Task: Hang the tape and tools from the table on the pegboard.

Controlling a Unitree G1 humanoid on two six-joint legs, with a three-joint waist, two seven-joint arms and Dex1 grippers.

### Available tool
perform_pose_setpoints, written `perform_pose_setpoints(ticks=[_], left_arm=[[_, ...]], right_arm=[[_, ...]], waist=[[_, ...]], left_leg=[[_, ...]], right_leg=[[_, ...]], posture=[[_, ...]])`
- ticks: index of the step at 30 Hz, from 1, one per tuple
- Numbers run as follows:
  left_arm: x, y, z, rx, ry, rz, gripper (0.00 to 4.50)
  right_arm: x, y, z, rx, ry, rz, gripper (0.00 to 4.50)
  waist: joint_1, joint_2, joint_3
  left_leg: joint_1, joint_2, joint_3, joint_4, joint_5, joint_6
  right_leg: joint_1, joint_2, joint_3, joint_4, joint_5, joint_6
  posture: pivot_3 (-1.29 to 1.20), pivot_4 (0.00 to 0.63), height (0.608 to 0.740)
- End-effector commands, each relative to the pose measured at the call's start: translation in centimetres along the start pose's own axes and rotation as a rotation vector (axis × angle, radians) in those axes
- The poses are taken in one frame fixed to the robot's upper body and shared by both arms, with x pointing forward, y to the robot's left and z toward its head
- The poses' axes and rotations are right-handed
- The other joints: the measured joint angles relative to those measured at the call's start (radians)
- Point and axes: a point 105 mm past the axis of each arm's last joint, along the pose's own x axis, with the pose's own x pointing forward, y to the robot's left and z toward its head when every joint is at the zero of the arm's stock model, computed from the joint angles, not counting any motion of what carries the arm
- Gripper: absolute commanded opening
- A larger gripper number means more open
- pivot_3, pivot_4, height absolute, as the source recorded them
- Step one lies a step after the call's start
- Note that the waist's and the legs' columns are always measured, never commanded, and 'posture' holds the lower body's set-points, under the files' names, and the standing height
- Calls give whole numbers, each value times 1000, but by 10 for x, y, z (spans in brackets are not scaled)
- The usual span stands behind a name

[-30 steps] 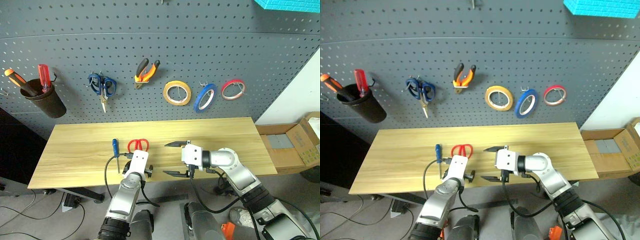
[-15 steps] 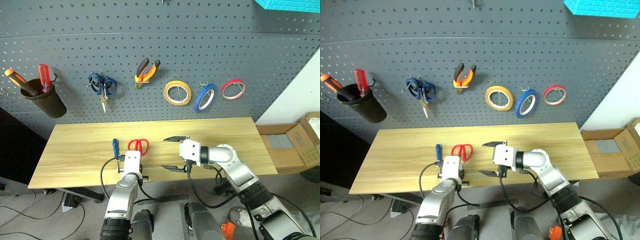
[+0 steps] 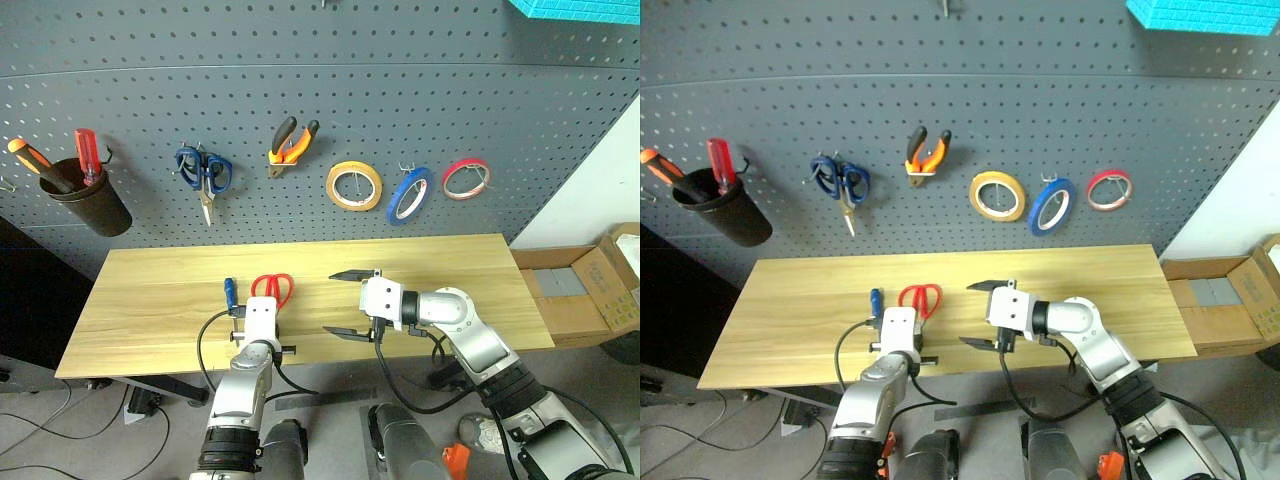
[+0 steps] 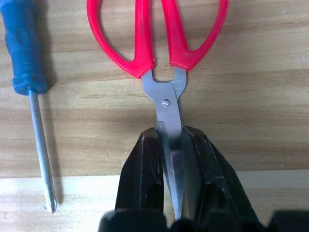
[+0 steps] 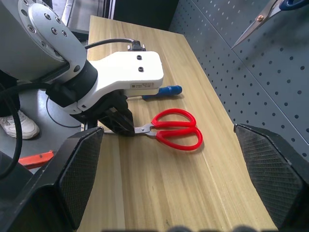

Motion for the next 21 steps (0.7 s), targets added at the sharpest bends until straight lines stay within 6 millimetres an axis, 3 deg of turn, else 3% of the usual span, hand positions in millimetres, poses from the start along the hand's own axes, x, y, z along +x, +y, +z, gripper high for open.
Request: perform_pose_setpoints(ticks=[1,6,9,13,21], left_arm=[[0,0,1,14,-6,-2,255],[-1,-1,15,58,-62,-18,255],[-7,-4,39,130,-159,-35,255],[-17,-4,53,172,-226,-40,255],[-66,19,73,350,-434,-7,255]], right_arm=[[-3,-10,8,-26,-28,-28,4500],[-2,-12,7,-34,-27,-35,4500],[-3,-17,8,-41,-29,-45,4500],[-6,-20,7,-34,-30,-62,4500],[-27,-26,25,70,-120,-106,4500]], waist=[[0,0,0],[0,0,0],[0,0,0],[3,0,-2],[11,-1,-12]], left_leg=[[0,0,0,0,0,0],[-1,0,0,0,0,0],[-1,0,0,0,0,0],[-2,0,0,0,0,0],[-2,0,0,0,-1,-2]], right_leg=[[0,0,0,0,0,0],[-1,0,0,0,0,0],[-1,0,0,0,0,0],[-1,0,0,0,1,1],[-2,0,0,-1,0,0]], posture=[[-153,218,740],[-150,209,740],[-145,188,740],[-131,157,740],[-89,105,740]])
